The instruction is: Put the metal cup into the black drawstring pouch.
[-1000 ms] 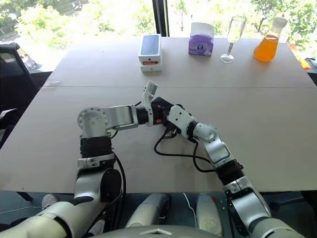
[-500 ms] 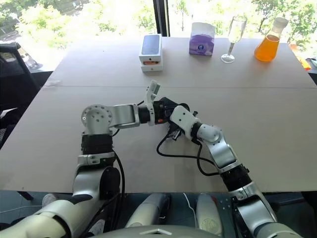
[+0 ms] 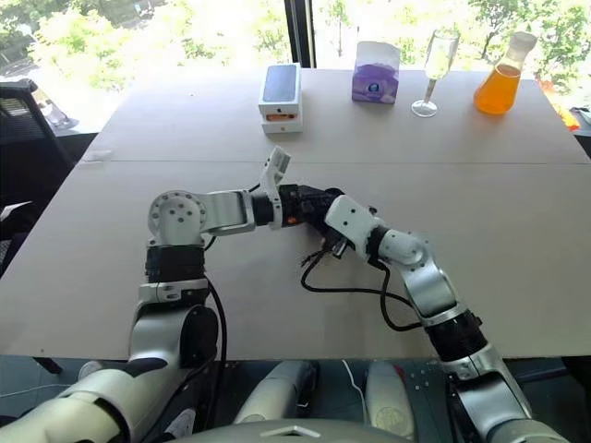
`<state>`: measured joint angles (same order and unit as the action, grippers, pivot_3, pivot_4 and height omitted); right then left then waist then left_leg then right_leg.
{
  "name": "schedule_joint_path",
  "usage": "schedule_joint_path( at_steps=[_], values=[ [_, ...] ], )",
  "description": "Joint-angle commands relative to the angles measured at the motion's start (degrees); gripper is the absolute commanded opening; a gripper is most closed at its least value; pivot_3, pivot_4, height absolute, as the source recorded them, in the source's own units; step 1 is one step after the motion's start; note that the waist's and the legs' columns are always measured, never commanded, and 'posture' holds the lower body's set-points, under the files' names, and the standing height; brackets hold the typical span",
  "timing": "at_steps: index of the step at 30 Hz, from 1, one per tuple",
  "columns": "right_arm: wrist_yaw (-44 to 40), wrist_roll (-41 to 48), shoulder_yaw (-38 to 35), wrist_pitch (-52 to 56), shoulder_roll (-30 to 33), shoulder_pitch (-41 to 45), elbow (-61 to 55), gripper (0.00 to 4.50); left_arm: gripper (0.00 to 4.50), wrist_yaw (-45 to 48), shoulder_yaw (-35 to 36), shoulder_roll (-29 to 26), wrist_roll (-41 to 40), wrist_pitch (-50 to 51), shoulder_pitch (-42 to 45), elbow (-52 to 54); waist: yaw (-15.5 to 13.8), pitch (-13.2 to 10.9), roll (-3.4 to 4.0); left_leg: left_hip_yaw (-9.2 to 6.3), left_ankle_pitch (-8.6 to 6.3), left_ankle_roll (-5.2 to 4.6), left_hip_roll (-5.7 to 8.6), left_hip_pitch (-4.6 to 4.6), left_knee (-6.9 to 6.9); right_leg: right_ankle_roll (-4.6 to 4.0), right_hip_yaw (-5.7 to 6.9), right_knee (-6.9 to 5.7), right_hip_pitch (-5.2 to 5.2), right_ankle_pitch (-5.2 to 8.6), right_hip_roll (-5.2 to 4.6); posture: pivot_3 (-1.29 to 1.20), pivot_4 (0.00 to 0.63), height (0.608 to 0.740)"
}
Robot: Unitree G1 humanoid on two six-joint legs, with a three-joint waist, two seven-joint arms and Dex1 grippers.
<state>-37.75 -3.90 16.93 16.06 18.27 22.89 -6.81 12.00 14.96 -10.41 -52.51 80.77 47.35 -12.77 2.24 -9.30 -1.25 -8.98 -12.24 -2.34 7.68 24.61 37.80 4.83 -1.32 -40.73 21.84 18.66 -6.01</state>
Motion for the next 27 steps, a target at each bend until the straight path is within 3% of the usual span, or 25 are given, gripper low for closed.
schedule_joint_path(
  at_steps=[1, 12, 21, 22, 24, 27],
  values=[
    [-0.94, 2.08, -2.95, 2.2, 2.51, -1.53, -6.32, 0.98, 0.0, 3.12, -1.37, -1.78, 1.51, -1.46, 1.0, 1.03, -0.02, 0.0, 0.0, 0.0, 0.0, 0.0, 0.0, 0.02, -0.01, 0.0, 0.0, 0.0, 0.0, 0.0, 0.0, 0.0, 0.15, 0.74],
    [1.37, 7.1, -7.69, 9.27, 3.76, -7.07, -14.18, 0.98, 0.0, 11.58, -4.23, -5.3, 4.02, -4.32, 1.95, 1.78, -0.24, 0.0, 0.0, -0.02, 0.0, 0.0, 0.0, 0.02, -0.22, 0.0, -0.04, 0.19, 0.01, 0.0, -0.04, 0.0, 0.15, 0.74],
    [4.86, 8.74, -7.06, 14.21, 2.3, -12.64, -20.41, 0.98, 0.0, 22.46, -21.04, -11.8, 15.06, -14.38, 2.06, 5.77, -0.23, -0.01, 0.01, 0.0, 0.01, 0.0, 0.0, -0.03, -0.38, -0.01, -0.13, 0.26, 0.01, 0.0, -0.05, 0.0, 0.15, 0.74],
    [5.24, 9.08, -7.03, 14.76, 1.88, -12.89, -20.81, 1.03, 0.57, 23.61, -22.94, -12.5, 16.52, -15.83, 2.0, 6.37, -0.23, -0.01, 0.01, 0.0, 0.01, 0.0, 0.0, -0.03, -0.38, -0.01, -0.13, 0.26, 0.02, 0.0, -0.06, 0.0, 0.15, 0.74],
    [5.63, 9.79, -6.7, 16.16, 1.36, -13.29, -21.57, 1.03, 1.14, 24.84, -23.73, -12.42, 16.86, -16.23, 2.27, 6.75, -0.3, -0.01, 0.02, -0.01, 0.01, 0.0, -0.01, -0.05, -0.42, -0.01, -0.14, 0.27, 0.01, 0.0, -0.05, 0.0, 0.15, 0.74],
    [4.99, 15.65, -6.6, 23.63, -1.04, -15.37, -23.41, 1.03, 2.41, 24.64, -20.77, -10.34, 14.32, -12.56, 4.57, 6.44, -0.44, -0.01, 0.02, -0.03, 0.01, 0.0, -0.01, -0.03, -0.42, -0.01, -0.12, 0.3, 0.01, 0.0, -0.05, 0.0, 0.15, 0.74]
  ],
)
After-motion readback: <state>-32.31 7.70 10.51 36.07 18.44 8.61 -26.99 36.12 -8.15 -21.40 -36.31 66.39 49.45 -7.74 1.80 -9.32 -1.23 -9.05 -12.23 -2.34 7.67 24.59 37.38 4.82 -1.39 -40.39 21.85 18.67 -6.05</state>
